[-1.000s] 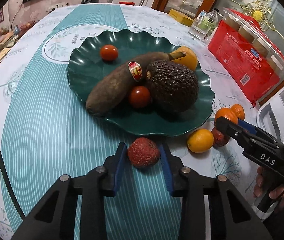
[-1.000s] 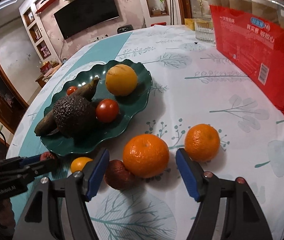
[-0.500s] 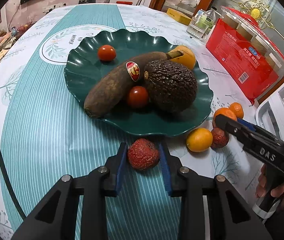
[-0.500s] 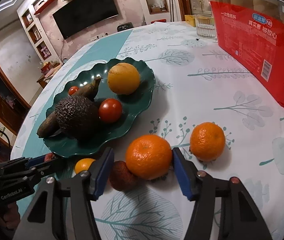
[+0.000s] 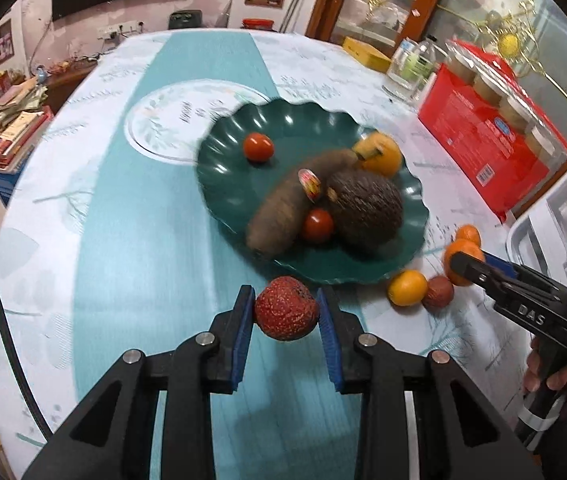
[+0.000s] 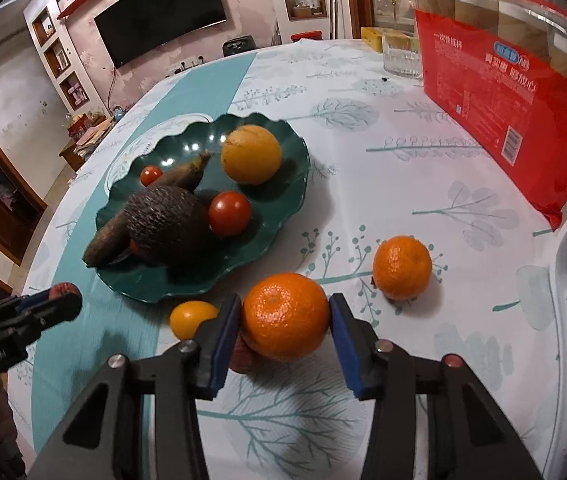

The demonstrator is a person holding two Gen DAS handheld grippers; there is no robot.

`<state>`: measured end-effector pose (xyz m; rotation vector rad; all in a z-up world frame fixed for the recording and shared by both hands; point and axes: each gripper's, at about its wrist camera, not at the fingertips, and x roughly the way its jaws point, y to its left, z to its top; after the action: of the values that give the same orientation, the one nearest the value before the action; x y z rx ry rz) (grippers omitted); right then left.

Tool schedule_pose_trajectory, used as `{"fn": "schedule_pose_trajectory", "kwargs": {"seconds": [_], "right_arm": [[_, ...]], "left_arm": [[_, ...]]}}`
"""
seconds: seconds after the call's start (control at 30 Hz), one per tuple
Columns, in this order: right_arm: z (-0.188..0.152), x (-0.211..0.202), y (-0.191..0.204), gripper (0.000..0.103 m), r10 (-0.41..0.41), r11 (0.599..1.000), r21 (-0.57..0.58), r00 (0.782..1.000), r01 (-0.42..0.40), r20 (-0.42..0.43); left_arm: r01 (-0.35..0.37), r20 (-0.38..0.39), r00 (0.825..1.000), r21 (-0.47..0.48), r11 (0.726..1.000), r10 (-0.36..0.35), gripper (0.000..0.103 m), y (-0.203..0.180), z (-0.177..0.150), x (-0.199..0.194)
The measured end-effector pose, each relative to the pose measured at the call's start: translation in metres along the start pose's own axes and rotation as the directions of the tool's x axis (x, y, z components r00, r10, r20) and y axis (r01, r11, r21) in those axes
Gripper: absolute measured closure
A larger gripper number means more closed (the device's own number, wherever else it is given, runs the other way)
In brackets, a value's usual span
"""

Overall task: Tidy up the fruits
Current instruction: 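Place the lychee and mandarin on the green plate and open both tools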

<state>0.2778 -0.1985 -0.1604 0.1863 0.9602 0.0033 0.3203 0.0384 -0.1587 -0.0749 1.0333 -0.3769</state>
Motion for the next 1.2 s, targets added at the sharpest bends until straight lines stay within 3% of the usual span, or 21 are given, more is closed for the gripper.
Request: {"fn": "schedule_pose_trajectory", "kwargs": {"seconds": [0.33, 0.67, 0.9, 1.2], "right_arm": [[0.027, -0.016, 0.019, 0.058, 0.007, 1.0, -0.007, 0.997, -0.007, 0.077], [0.058, -0.005, 0.038, 0.058, 0.016, 1.0, -0.019, 0.991, -0.014, 0.134], [0.076, 0.01, 0.046, 0.058, 0.009, 1.0, -0.022, 0.99, -0.006, 0.137], [0.083, 0.032, 0.044, 0.057, 0.015, 1.0, -0.005, 0.996, -0.014, 0.089]], "left_arm": [[-0.037, 0.077, 0.996, 0.02, 0.999, 0.035, 0.073, 0.029, 0.039, -0.005], [-0.008, 0.12, 0.993, 0.029, 1.0, 0.004, 0.073, 0.034, 0.067, 0.01], [0.028, 0.107, 0.994, 0.012, 1.0, -0.029, 0.073, 0.036, 0.079, 0.028], [0.046, 0.013, 0.999, -0.026, 0.999, -0.046, 0.07, 0.041, 0.079, 0.056]]}}
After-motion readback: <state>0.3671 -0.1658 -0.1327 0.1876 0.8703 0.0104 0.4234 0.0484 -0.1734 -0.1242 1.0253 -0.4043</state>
